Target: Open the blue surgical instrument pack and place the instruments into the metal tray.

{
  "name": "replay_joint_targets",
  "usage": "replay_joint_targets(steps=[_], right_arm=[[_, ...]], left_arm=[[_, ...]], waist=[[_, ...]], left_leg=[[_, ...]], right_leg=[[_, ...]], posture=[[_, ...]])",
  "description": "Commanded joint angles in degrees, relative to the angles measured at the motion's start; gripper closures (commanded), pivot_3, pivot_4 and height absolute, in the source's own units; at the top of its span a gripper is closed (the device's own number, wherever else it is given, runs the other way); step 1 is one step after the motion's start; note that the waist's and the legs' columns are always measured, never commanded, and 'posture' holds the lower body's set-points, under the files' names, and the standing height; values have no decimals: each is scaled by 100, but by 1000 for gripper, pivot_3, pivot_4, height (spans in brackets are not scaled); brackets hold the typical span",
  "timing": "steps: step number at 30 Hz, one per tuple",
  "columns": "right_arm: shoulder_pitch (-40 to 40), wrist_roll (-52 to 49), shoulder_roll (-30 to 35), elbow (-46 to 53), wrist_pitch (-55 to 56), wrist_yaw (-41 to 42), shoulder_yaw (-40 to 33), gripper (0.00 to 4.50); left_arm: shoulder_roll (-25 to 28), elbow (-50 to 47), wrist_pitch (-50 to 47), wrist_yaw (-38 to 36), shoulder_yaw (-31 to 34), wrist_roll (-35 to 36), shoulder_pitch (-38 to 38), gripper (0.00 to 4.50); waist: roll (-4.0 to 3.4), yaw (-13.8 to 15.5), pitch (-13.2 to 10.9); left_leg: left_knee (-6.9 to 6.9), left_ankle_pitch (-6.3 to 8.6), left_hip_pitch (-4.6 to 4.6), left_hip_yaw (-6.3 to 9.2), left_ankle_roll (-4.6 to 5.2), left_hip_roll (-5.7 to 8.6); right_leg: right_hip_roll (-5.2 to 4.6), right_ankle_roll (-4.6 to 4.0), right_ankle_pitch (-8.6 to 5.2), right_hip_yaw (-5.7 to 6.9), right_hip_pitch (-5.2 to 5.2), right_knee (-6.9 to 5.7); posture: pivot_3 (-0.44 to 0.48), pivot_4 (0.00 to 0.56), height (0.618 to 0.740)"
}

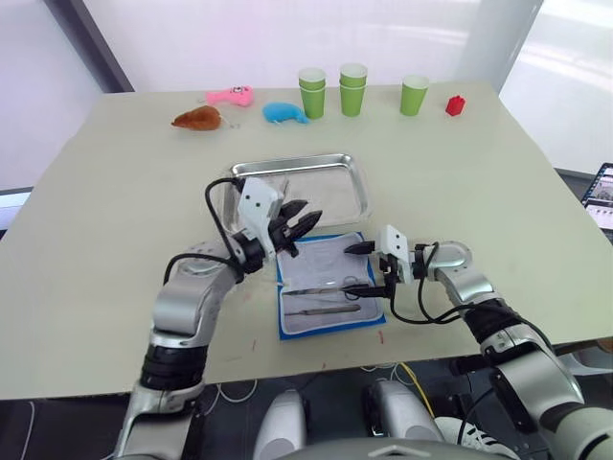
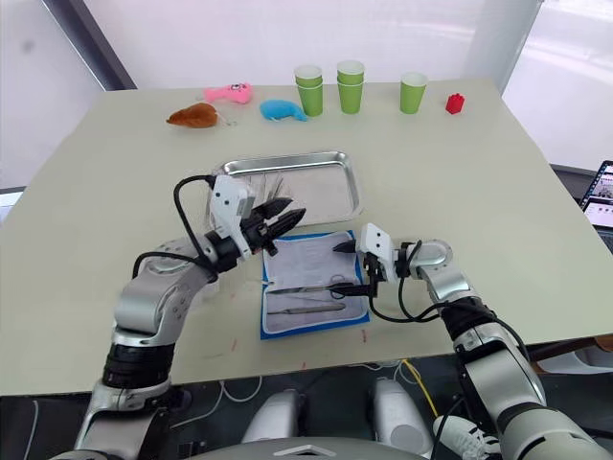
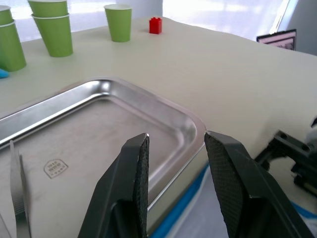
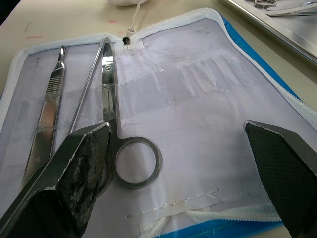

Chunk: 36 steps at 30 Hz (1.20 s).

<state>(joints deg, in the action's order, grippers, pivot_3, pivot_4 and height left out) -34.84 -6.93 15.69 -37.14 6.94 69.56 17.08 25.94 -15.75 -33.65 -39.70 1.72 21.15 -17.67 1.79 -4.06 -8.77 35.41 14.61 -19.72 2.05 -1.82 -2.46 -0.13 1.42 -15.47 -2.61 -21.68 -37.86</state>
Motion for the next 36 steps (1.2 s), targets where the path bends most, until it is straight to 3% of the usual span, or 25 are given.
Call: replay_joint_targets(steps=[1,3,6,10,16,22,28,36], right_arm=[[378,590,98,-705,-275,-164,361,0],[384,589,91,-708,-273,-167,360,0],[399,586,88,-693,-280,-170,357,0],[407,589,113,-696,-274,-154,353,0],[419,587,131,-695,-266,-136,353,0],[449,581,156,-680,-260,-115,345,0],[469,579,202,-662,-264,-106,333,0],[464,567,220,-587,-293,-105,322,0]], left_arm=[[349,-426,-51,-625,242,531,159,2644],[701,-453,181,-1067,318,637,401,2644],[1369,-442,620,-2025,568,825,916,1860],[2079,-187,1139,-3081,887,1013,1329,132],[2797,253,1976,-4464,1346,1152,1711,132],[3366,587,2422,-5225,1687,1229,1876,132],[3873,713,2538,-5280,1741,1656,1961,132],[3202,254,2296,-4575,1279,1583,1913,132]], waist=[[-2,-3,-1],[-4,-6,-3],[-13,-16,-9],[-21,17,-16],[-16,10,-15],[-14,15,-16],[-15,22,-17],[-15,29,-17]], left_leg=[[0,0,0,0,0,0],[0,0,0,-1,1,0],[-4,1,1,-4,1,-5],[-6,1,-2,5,1,-12],[-13,1,-7,0,2,-28],[-18,2,-9,-4,3,-44],[-23,2,-11,-14,4,-55],[-25,3,-12,-24,5,-55]], right_leg=[[0,0,0,0,0,0],[0,-11,-6,-1,-2,2],[1,-23,-13,-3,-5,2],[-3,-34,-19,-8,-10,4],[-48,-38,-22,-13,-36,9],[-58,-38,-22,-14,-46,10],[-68,-39,-22,-10,-55,13],[-76,-39,-22,-3,-61,13]], posture=[[0,150,740],[0,150,740],[0,150,740],[0,150,740],[0,150,740],[0,150,740],[0,150,740],[0,150,740]])
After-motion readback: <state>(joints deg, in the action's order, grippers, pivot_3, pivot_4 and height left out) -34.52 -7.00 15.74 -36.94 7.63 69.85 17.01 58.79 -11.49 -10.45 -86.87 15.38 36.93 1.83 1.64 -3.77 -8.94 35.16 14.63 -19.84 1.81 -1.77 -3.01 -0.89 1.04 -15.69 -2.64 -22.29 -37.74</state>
